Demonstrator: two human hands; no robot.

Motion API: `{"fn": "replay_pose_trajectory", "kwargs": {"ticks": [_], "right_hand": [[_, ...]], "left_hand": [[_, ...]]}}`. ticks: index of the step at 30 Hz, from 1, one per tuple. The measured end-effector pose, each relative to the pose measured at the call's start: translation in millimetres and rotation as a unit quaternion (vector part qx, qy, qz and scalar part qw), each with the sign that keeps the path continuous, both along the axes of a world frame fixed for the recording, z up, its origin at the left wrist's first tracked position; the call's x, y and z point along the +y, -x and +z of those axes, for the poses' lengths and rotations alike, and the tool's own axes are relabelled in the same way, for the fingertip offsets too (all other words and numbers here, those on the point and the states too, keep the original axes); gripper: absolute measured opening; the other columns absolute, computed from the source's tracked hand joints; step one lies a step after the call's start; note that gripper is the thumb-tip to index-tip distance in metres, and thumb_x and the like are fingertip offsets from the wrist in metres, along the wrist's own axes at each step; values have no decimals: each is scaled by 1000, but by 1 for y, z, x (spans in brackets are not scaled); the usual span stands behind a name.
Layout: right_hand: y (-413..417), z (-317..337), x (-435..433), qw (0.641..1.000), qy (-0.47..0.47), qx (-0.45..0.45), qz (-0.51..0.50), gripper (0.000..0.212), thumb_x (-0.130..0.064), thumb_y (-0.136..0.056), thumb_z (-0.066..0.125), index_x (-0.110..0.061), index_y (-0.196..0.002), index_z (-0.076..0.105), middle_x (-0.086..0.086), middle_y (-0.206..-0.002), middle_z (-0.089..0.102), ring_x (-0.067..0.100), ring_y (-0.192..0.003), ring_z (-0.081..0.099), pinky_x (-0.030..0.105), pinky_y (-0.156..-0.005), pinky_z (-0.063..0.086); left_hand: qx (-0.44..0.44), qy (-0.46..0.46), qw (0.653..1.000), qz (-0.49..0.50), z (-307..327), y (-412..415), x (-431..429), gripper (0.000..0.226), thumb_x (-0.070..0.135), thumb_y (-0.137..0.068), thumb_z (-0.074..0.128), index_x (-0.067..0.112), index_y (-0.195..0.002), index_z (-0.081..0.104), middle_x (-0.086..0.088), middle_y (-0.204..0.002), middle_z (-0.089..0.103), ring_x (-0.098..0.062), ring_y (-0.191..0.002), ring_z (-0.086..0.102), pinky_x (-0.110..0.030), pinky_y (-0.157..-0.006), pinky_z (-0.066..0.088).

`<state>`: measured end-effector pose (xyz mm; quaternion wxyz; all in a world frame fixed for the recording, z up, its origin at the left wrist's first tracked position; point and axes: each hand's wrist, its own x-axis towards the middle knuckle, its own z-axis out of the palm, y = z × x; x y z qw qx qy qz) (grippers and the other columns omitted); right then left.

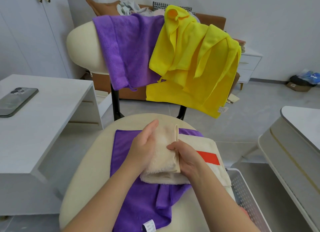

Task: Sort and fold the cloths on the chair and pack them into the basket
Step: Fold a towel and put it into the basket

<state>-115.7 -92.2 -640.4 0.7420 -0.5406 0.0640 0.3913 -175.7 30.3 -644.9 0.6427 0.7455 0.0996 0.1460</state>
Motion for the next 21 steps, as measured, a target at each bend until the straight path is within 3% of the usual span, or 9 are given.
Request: {"fn": "replay_pose_trajectory", "kwargs": {"ticks": [2,5,7,8,11,13,15,17,21], "right_hand": [[-4,-3,0,998,32,-45,4,40,9,-85,37,-3,-116,59,22,-108,66,35,-96,65,45,-85,52],[-7,-5,2,987,102,-126,-2,44,5,-87,41,-6,-127,55,21,-128,58,36,-115,57,47,-100,46],[-9,-4,0,957,193,-214,5,54,-3,-90,45,-13,-143,38,7,-141,49,26,-125,50,39,-105,41],[-9,-2,-2,926,249,-284,7,56,-6,-92,44,-15,-146,32,3,-144,45,23,-128,46,34,-106,38],[-4,-3,-6,792,368,-479,88,57,-9,-97,36,-17,-150,19,1,-156,24,21,-143,23,35,-114,22],[0,-14,-4,695,457,-518,201,57,-14,-98,29,-18,-152,10,-2,-160,4,18,-147,2,45,-117,6],[1,-20,-5,636,527,-512,237,55,-22,-100,24,-19,-152,5,-3,-160,-4,19,-147,-3,50,-116,2],[-1,-16,-7,634,526,-529,203,57,-22,-100,25,-21,-152,2,-4,-160,-10,20,-147,-8,51,-116,2],[-1,-10,-7,641,458,-566,242,55,-24,-102,25,-26,-152,3,-10,-159,-10,15,-146,-12,46,-117,-3]], "left_hand": [[42,-176,983,-35,-10,-2,-1,47,14,-102,32,20,-148,26,13,-152,20,2,-141,8,-18,-115,11],[152,-377,908,-98,-23,-3,-2,53,32,-103,23,20,-152,7,7,-159,-5,-6,-144,-11,-34,-119,-2],[189,-451,865,-114,-26,-3,-1,57,38,-102,20,20,-152,-1,6,-158,-15,-9,-143,-18,-38,-119,-4],[196,-476,849,-120,-26,-2,-2,58,39,-101,19,20,-152,-4,6,-157,-17,-10,-143,-20,-40,-119,-5],[200,-510,826,-132,-28,-3,-3,60,39,-101,19,18,-151,-7,3,-157,-20,-12,-142,-23,-41,-119,-5],[195,-486,842,-128,-29,-5,-3,59,36,-101,22,16,-151,-3,1,-157,-18,-13,-143,-22,-37,-119,-6],[195,-431,874,-112,-29,-7,-2,58,31,-102,25,13,-151,2,0,-158,-17,-14,-143,-20,-32,-118,-5],[201,-395,891,-94,-27,-5,-2,57,30,-102,27,14,-152,4,0,-158,-18,-16,-143,-20,-30,-117,-3],[213,-433,871,-90,-22,0,-4,56,27,-102,23,15,-152,0,-2,-157,-19,-15,-144,-17,-31,-118,0]]}}
